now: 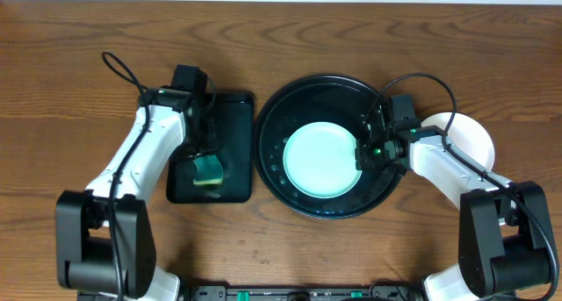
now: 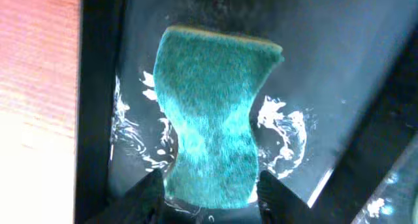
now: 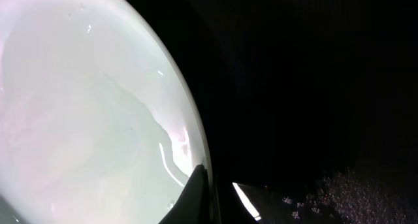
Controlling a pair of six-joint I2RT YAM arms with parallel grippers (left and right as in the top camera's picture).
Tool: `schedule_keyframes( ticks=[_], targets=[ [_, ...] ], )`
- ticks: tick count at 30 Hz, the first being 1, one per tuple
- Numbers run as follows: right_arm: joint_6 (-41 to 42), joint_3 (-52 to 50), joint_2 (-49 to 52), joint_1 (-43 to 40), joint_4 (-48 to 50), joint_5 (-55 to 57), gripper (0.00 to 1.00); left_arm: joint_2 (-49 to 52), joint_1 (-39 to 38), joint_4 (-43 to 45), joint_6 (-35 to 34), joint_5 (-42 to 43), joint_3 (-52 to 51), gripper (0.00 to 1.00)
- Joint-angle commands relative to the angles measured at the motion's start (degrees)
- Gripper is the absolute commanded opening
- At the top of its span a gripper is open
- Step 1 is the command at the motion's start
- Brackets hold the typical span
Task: Clean dirty plates on tray and stack at the side
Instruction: 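Return the sponge to the small black tray with the left gripper, then lift the mint plate with the right gripper and tilt it over the tray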
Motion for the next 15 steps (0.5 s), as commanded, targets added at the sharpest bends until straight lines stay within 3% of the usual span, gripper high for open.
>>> schedule_keyframes(
  ticks=[1,5,10,15],
  targets=[
    [-0.48,0.87,-1.51,0.37,-2.08,2.27,0.01,-5.44,0.22,-1.2,0.83,0.85,2.1,0.49],
    [-0.46,3.72,-5.38,0.87,-4.28,2.27,0.01,-12.72,0.22,-1.77,0.81,0.85,2.58,0.54],
    [3.52,6.29,-10.29,0.94,-6.05,0.5,0.01,-22.8,0.2,-1.97,0.83,0.83,2.58,0.72],
    [5.29,7.91,-12.63,1.2,-3.85,-5.44,0.01,-30.18,0.2,-1.97,0.83,0.83,2.56,0.79]
  ],
)
